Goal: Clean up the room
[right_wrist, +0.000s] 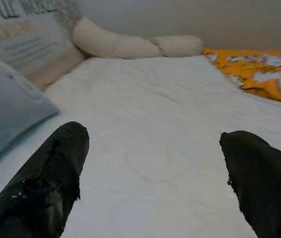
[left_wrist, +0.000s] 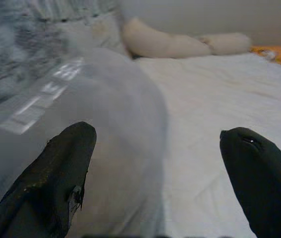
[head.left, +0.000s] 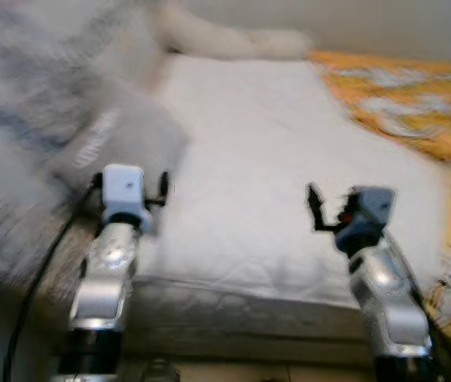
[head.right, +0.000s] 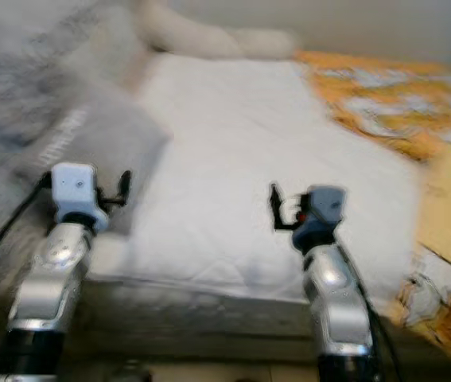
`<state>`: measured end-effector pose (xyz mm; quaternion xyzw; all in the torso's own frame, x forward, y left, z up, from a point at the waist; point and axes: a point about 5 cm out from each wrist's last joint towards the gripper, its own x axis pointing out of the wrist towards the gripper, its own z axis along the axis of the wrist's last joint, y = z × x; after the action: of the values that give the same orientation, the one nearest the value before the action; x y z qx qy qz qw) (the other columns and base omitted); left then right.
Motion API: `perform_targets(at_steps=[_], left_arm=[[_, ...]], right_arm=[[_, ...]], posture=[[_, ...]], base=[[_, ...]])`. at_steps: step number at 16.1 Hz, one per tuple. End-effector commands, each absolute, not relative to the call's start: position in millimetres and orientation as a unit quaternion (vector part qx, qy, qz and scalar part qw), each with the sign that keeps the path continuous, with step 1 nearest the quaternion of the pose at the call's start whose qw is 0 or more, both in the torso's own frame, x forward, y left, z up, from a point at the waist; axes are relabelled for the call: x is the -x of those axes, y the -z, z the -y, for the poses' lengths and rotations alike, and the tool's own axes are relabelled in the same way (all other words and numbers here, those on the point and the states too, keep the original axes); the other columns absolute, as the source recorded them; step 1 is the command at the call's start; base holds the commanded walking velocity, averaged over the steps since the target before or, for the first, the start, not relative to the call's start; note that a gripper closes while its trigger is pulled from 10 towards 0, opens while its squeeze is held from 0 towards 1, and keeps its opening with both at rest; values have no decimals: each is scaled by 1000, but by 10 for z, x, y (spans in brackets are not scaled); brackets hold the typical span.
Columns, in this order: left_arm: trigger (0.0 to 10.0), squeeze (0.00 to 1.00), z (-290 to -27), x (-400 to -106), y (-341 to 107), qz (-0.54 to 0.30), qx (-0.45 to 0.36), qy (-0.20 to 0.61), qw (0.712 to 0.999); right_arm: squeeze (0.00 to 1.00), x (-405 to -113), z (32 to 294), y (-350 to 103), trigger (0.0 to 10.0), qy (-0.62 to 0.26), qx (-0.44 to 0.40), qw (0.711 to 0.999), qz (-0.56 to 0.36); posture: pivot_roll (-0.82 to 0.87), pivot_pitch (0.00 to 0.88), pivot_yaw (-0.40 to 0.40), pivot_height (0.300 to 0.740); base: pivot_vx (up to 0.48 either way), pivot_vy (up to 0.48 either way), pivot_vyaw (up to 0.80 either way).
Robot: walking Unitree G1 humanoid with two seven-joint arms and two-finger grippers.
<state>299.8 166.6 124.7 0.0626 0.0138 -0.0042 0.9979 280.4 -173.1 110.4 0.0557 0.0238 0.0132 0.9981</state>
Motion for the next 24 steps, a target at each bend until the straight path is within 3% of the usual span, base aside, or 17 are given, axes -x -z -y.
perform_targets(at_steps=[1, 4, 24], left_arm=[[10000, 1000, -1631, -3035, -1299, -6, -69, 12, 998], [10000, 1000, -1661, -3040, -1287, -13, -77, 9, 997], [10000, 1000, -1664, -3141, -1251, -38, -75, 17, 996]], right_arm=[[1000, -2824, 1734, -1141, 10000, -13, -64, 998, -22], [1000, -2824, 1770, -1087, 10000, 19, -57, 998, -24], [1000, -2860, 1693, -1112, 10000, 4, -37, 999, -19]], posture=[[7, 0, -56, 740], [17, 0, -56, 740], [-16, 0, -24, 740]], base=[[0, -480, 788], [0, -480, 779], [0, -480, 0]])
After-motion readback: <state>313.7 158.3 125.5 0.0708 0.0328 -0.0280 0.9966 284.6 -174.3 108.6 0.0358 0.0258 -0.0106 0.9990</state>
